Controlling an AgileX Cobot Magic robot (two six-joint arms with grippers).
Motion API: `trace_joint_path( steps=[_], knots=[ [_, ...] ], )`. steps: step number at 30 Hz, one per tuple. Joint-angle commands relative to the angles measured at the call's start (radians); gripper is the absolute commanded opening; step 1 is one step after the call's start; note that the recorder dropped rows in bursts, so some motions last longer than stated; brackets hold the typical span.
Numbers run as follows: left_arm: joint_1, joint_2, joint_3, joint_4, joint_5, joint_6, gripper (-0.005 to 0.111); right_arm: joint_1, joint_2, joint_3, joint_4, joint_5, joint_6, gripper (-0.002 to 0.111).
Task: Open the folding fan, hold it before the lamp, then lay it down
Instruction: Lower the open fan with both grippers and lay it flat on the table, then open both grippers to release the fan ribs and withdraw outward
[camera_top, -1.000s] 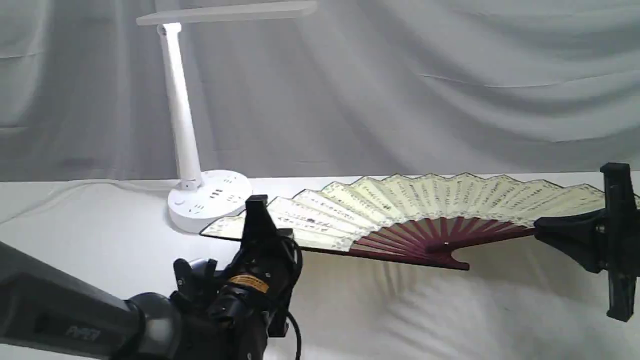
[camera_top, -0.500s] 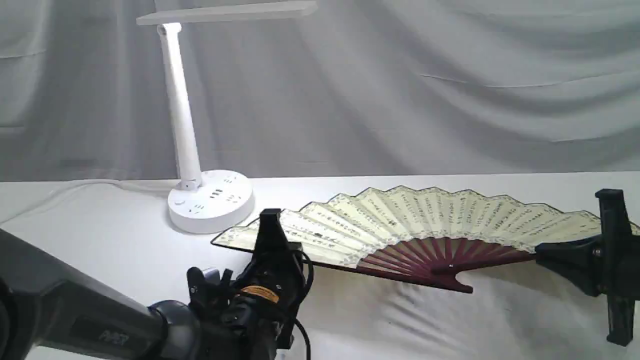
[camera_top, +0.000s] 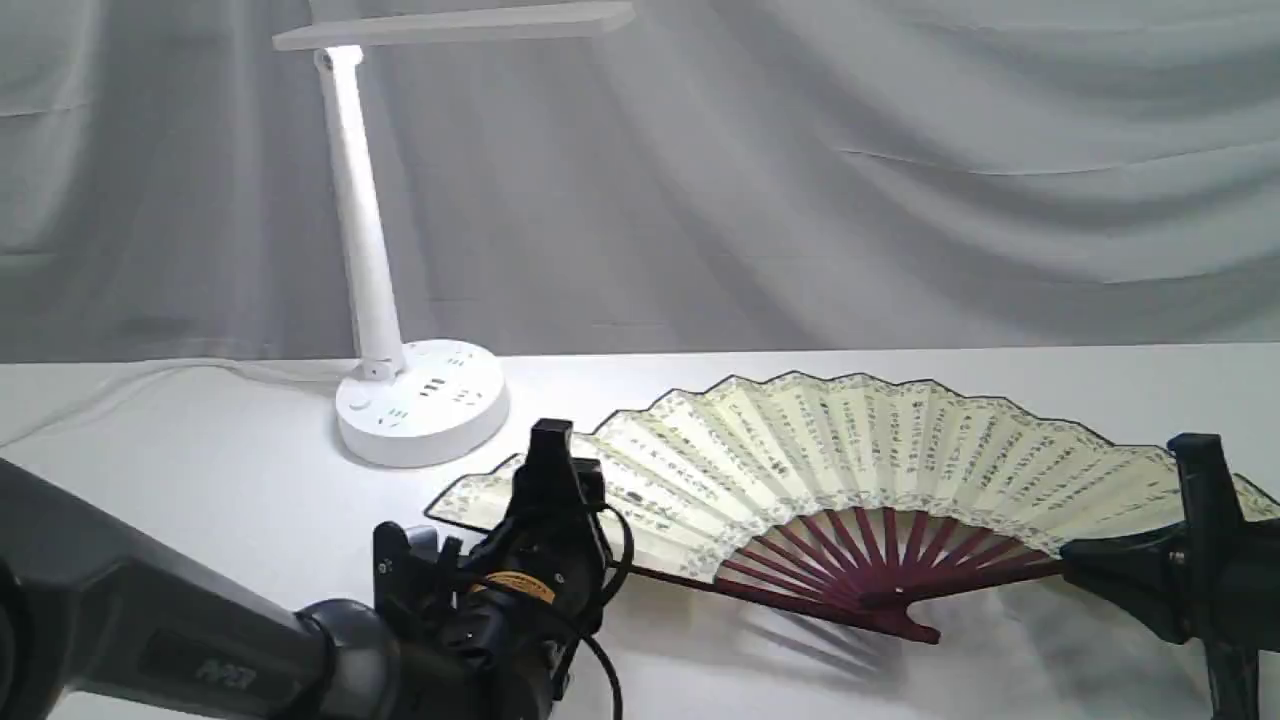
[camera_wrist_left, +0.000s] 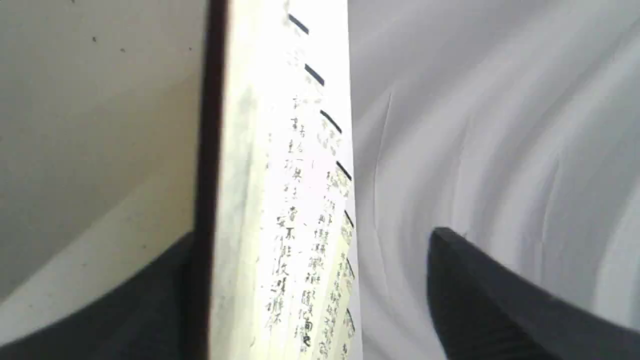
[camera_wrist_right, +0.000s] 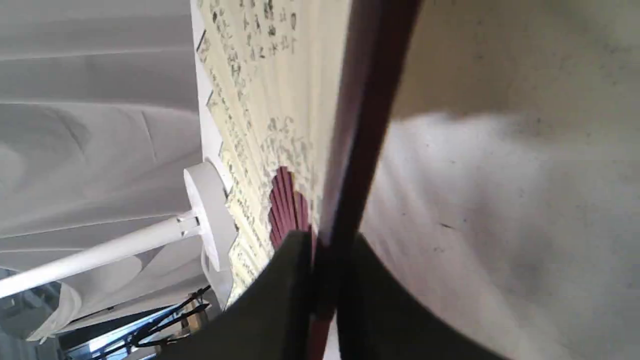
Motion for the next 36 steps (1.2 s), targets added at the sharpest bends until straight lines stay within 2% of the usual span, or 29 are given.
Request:
trace_joint_path(
  steps=[1,5,11,18,29,34,36],
  knots=[
    [0.008,-0.013,-0.010,-0.006,-0.044,0.059,0.072,-0.005,0.001,0.004,-0.028,-0.081,-0.061,0.005],
    [0.015,-0.013,-0.010,-0.004,-0.042,0.089,0.075,-0.005,0.001,0.004,-0.028,-0.087,-0.069,0.020],
    [0.042,-0.013,-0.010,0.015,0.050,0.100,0.075,-0.005,0.001,0.002,-0.028,-0.117,-0.069,0.039],
    [0.076,-0.030,-0.010,0.178,0.075,0.111,0.075,-0.005,-0.001,-0.002,-0.028,-0.111,-0.064,0.057],
    [0.161,-0.150,-0.010,0.183,0.411,0.212,0.075,-0.005,-0.064,-0.002,-0.037,-0.138,-0.012,0.059],
    [0.206,-0.190,-0.010,0.183,0.567,0.278,0.074,-0.005,-0.149,-0.002,-0.144,-0.218,0.046,0.059],
    [0.228,-0.210,-0.010,0.183,0.646,0.323,0.071,-0.005,-0.188,-0.002,-0.214,-0.230,0.069,0.059]
  ],
)
